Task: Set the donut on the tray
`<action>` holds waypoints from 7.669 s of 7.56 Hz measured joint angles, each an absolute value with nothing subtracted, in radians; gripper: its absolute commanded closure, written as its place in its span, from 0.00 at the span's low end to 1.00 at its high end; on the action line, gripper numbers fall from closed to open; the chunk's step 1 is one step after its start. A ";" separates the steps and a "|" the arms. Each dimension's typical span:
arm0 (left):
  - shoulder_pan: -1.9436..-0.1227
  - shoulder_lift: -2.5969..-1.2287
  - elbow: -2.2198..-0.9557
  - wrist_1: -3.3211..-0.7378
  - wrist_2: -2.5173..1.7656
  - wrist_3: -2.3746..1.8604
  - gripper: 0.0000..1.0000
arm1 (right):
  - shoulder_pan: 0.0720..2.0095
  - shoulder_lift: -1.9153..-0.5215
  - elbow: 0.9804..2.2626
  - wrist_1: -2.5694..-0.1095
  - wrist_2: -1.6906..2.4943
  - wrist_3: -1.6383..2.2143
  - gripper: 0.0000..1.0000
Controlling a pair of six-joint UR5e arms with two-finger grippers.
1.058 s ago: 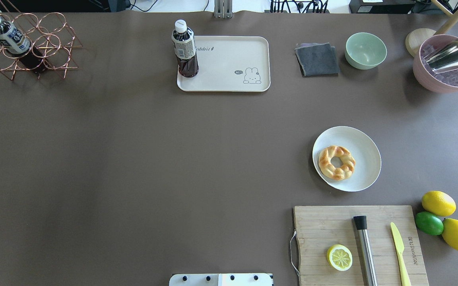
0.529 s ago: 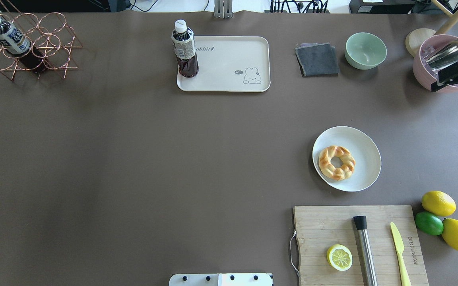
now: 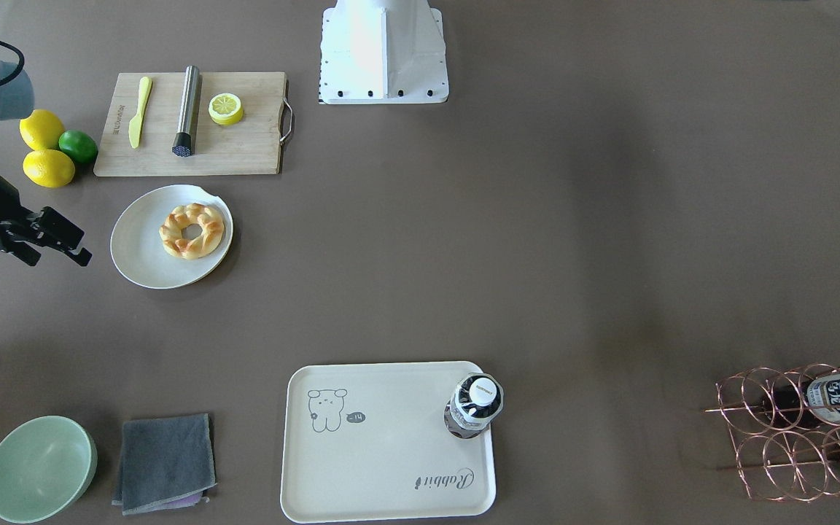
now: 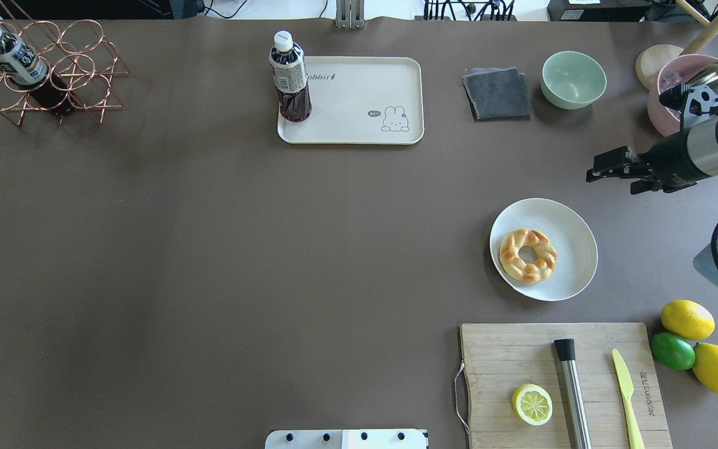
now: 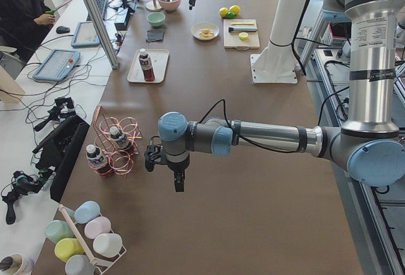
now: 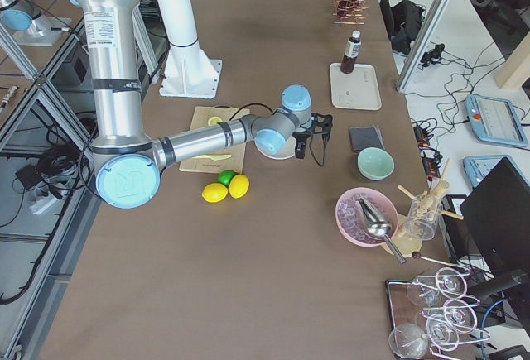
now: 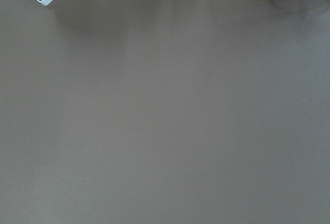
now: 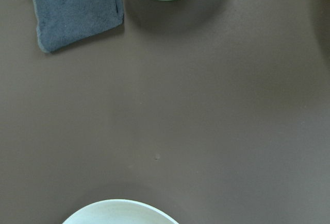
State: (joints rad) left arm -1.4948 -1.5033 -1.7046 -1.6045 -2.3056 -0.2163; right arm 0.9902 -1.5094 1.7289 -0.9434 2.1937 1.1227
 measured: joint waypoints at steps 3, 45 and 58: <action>-1.494 -1.502 -1.703 -1.604 -2.306 -0.216 0.02 | 0.901 -1.549 1.729 -0.905 2.146 1.162 0.00; -1.494 -1.490 -1.677 -1.605 -2.313 -0.217 0.02 | 0.794 -0.742 0.940 -0.649 1.890 1.730 0.00; -1.496 -1.475 -1.681 -1.604 -2.313 -0.216 0.02 | 0.976 -1.031 1.595 -1.264 1.993 1.248 0.00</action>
State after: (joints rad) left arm -1.4964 -1.4751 -1.6811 -1.6036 -2.3129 -0.2164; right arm 0.9760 -1.0306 1.5953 -1.2637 1.9931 1.2485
